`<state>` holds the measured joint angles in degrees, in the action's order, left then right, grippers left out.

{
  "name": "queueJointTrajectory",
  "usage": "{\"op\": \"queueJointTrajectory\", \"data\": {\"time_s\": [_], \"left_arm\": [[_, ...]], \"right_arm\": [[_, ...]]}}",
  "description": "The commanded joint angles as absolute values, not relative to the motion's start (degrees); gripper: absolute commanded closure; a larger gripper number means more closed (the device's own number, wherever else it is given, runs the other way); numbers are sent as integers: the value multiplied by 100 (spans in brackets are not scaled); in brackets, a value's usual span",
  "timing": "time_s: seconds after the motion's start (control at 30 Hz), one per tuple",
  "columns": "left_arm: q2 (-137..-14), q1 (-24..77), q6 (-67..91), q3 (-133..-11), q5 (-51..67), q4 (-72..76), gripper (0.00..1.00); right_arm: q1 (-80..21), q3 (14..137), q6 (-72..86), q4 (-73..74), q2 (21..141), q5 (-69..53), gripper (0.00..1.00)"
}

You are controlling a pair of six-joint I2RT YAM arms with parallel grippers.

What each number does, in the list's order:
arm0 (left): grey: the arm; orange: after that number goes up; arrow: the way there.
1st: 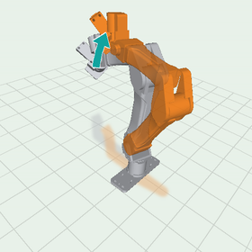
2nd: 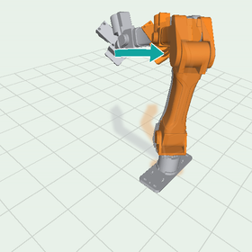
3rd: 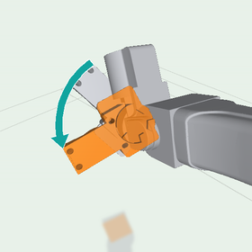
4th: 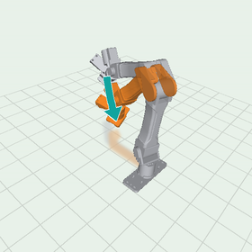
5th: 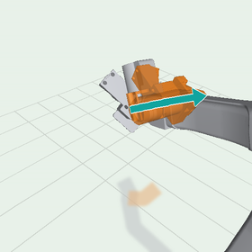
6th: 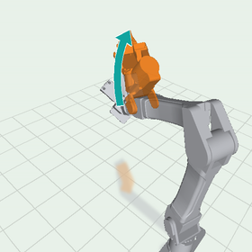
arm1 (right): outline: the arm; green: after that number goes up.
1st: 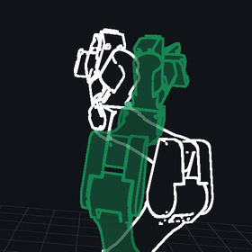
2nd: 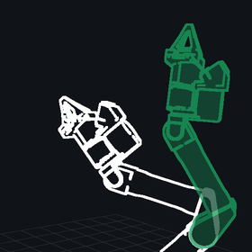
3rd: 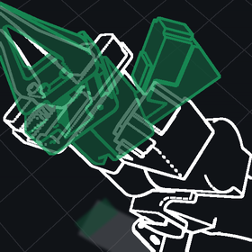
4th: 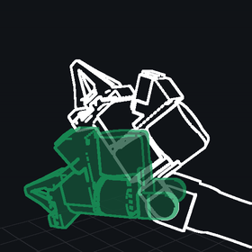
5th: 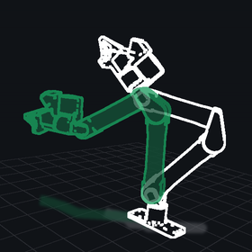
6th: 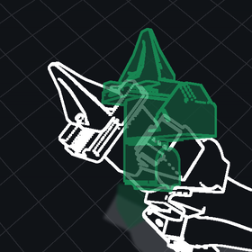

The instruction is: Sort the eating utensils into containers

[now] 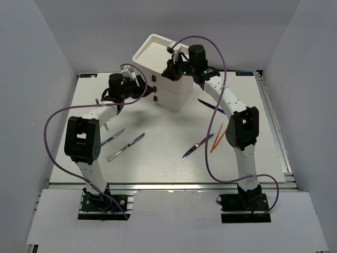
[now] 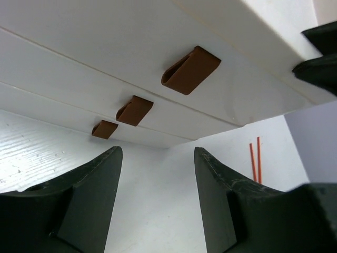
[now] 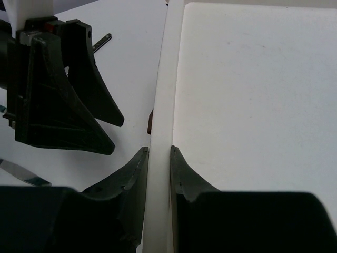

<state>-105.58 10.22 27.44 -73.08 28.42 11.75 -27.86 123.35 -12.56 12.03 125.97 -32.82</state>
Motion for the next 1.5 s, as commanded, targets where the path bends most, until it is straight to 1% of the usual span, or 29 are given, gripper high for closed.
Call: {"op": "queueJointTrajectory", "data": {"time_s": [0.0, 0.17, 0.2, 0.4, 0.53, 0.63, 0.67, 0.73, 0.77, 0.9, 1.03, 1.47], "left_arm": [[-10852, 1011, 2163, -7470, 3138, 1371, 32], [-11276, 1125, 2083, -7813, 3138, 1870, 33], [-11389, 1221, 1952, -7883, 2911, 2090, 33], [-11628, 1371, 1758, -8138, 2374, 2092, 34], [-11724, 1432, 1767, -8226, 2233, 2083, 37], [-11707, 1476, 1731, -8235, 2101, 2083, 47], [-11698, 1477, 1740, -8218, 2092, 2083, 57], [-11663, 1476, 1749, -8174, 2083, 2074, 67], [-11620, 1477, 1740, -8130, 2074, 2066, 77], [-11444, 1468, 1767, -7840, 1978, 2065, 92], [-11128, 1477, 1679, -7472, 1890, 2065, 100], [-9150, 1450, 1169, -5450, 1538, 1855, 100]], "right_arm": [[-3120, 12419, -905, 1811, 12551, -4131, 100], [-3120, 12384, -914, 1819, 12533, -4131, 100], [-3120, 12375, -905, 1819, 12542, -4148, 100], [-3120, 12375, -879, 1802, 12533, -4175, 100], [-3120, 12349, -861, 1802, 12542, -4184, 100], [-3120, 12340, -853, 1802, 12542, -4192, 100], [-3120, 12340, -853, 1802, 12533, -4184, 100], [-3111, 12331, -853, 1802, 12533, -4175, 100], [-3111, 12340, -853, 1802, 12533, -4175, 100], [-3111, 12322, -861, 1802, 12542, -4140, 100], [-3094, 12313, -888, 1819, 12542, -4000, 100], [-3023, 12235, -1011, 1855, 12560, -3709, 100]]}}
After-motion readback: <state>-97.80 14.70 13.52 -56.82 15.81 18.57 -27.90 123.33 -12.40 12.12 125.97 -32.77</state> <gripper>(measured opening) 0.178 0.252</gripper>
